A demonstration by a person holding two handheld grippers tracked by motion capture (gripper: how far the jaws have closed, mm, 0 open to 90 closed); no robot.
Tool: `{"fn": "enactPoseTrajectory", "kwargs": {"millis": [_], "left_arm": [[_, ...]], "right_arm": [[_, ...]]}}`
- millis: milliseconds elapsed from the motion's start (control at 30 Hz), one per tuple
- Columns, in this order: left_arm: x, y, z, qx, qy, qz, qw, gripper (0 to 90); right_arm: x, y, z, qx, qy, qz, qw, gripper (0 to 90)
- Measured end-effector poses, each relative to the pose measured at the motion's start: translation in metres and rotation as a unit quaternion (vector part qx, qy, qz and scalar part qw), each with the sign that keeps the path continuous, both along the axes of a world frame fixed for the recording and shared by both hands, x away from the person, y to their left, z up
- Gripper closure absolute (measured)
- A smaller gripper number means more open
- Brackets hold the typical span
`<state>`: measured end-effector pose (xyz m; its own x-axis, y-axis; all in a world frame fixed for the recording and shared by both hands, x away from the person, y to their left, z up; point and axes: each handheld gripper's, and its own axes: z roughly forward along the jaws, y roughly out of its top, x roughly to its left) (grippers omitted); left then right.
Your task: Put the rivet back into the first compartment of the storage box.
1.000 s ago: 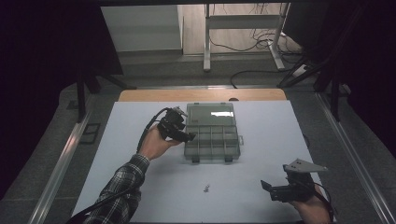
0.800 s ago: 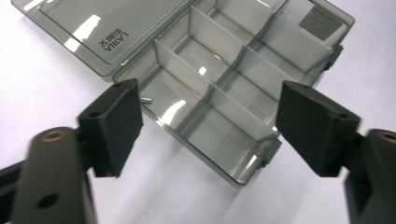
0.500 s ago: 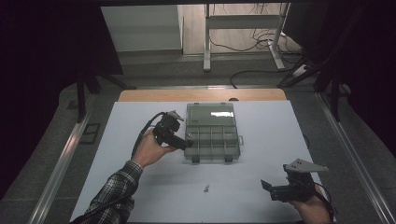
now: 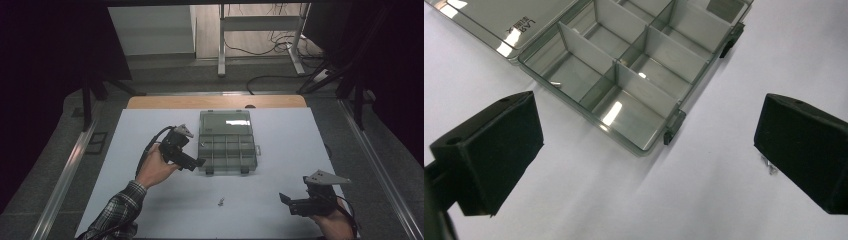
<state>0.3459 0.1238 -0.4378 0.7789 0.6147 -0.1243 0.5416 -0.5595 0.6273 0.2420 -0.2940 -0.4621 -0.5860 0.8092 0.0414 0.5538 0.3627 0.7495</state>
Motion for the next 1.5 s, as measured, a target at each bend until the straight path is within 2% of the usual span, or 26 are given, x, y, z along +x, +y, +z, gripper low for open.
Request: {"fn": "enactPoseTrajectory", "kwargs": {"millis": [133,333,567,800,1033,1200,1333,1500], "left_arm": [[-0.006,0.006,-0.002,-0.016,0.002,-0.002,0.9999,0.0],[-0.015,0.011,-0.004,-0.029,0.004,-0.003,0.9996,0.0],[-0.024,0.014,-0.006,-0.035,0.003,-0.004,0.9994,0.0],[-0.035,0.011,-0.011,-0.045,0.002,-0.020,0.9988,0.0],[-0.046,0.004,-0.018,-0.044,-0.006,-0.037,0.9983,0.0],[-0.051,0.002,-0.023,-0.049,0.001,-0.040,0.9980,0.0],[-0.055,0.001,-0.026,-0.037,-0.002,-0.044,0.9983,0.0],[-0.059,0.003,-0.030,-0.033,0.000,-0.045,0.9985,0.0]], "right_arm": [[0.000,0.000,0.000,0.000,0.000,0.001,1.0000,0.0],[0.000,0.000,0.000,0.000,0.000,0.001,1.0000,0.0],[0.000,0.001,0.000,-0.002,0.000,0.001,1.0000,0.0],[0.000,0.001,0.000,-0.003,0.001,0.001,1.0000,0.0],[0.000,0.001,0.000,-0.002,0.001,0.000,1.0000,0.0],[0.000,0.001,0.000,-0.002,0.001,0.000,1.0000,0.0],[0.000,0.000,0.000,-0.002,0.000,-0.001,1.0000,0.0],[0.000,0.000,0.000,-0.002,0.000,-0.002,1.0000,0.0]]}}
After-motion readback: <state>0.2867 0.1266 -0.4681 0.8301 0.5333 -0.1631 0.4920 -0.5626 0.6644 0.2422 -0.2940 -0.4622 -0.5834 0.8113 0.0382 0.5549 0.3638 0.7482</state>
